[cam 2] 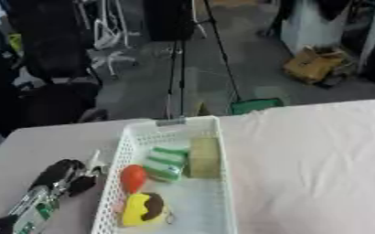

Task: Pick up objects on the table and place them in the box.

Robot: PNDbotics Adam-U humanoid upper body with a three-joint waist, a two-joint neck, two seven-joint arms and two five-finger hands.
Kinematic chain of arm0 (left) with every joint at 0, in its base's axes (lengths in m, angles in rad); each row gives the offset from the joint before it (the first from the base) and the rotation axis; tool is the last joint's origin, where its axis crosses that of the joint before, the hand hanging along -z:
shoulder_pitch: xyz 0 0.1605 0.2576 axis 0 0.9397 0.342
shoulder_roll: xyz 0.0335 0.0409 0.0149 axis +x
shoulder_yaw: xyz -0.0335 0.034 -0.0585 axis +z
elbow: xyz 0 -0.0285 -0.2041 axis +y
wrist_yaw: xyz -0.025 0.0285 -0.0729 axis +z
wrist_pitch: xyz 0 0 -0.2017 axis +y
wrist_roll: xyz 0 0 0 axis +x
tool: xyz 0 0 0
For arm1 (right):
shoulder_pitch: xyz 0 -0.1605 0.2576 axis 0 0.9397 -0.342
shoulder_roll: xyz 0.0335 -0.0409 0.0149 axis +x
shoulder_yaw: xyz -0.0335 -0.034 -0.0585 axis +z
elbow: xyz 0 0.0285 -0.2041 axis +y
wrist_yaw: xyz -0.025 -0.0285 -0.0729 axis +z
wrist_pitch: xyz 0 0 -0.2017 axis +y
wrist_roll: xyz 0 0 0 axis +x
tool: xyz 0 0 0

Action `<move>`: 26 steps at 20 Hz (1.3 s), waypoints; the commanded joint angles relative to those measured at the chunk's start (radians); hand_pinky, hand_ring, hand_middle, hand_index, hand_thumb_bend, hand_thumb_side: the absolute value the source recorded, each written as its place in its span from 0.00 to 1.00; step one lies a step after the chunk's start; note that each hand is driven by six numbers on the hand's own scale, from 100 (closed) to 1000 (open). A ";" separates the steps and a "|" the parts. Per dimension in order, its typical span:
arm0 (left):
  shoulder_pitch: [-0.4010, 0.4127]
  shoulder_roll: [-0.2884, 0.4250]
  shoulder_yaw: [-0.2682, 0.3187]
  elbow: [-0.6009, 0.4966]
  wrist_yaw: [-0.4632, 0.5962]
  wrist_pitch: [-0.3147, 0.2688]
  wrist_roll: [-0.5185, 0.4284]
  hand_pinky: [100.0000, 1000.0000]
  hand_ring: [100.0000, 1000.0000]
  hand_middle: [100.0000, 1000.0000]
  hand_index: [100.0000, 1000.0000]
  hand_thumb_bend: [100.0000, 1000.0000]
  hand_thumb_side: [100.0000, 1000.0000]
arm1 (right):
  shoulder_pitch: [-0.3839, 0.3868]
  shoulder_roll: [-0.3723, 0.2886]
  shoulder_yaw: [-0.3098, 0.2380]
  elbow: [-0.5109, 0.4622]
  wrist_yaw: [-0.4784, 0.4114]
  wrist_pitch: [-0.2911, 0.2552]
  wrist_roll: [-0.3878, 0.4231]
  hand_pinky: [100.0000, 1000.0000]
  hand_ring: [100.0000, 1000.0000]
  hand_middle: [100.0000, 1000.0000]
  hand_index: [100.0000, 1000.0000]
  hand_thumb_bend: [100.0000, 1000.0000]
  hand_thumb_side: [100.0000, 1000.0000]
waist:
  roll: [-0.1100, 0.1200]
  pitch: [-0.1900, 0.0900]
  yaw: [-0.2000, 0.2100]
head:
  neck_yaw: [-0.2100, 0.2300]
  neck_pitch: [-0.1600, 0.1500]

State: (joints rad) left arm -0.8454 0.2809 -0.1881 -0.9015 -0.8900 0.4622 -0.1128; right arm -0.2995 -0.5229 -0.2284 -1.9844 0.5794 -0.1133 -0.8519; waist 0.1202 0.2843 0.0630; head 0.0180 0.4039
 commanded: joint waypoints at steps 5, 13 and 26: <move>-0.024 0.014 -0.006 -0.025 -0.042 -0.013 0.004 1.00 0.87 0.81 0.86 0.31 0.83 | -0.005 -0.016 -0.008 -0.016 -0.004 -0.003 -0.001 0.82 0.90 0.81 0.79 0.00 1.00 | -0.005 -0.029 0.007 | 0.002 -0.006; -0.025 0.006 -0.009 -0.035 -0.086 -0.029 0.005 1.00 0.86 0.80 0.84 0.30 0.80 | -0.004 -0.015 -0.008 -0.016 -0.004 -0.002 -0.001 0.82 0.90 0.81 0.79 0.00 1.00 | -0.005 -0.032 0.007 | 0.000 -0.008; -0.026 -0.007 -0.008 -0.024 -0.077 -0.037 -0.003 1.00 0.85 0.78 0.81 0.26 0.81 | -0.004 -0.014 -0.007 -0.016 -0.004 -0.004 -0.002 0.82 0.90 0.81 0.79 0.00 1.00 | -0.007 -0.031 0.000 | 0.005 -0.007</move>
State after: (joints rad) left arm -0.8479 0.2625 -0.2004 -0.9174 -0.9704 0.4237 -0.1137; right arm -0.2985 -0.5228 -0.2284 -1.9844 0.5790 -0.1149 -0.8536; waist 0.1205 0.2769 0.0621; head 0.0183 0.4034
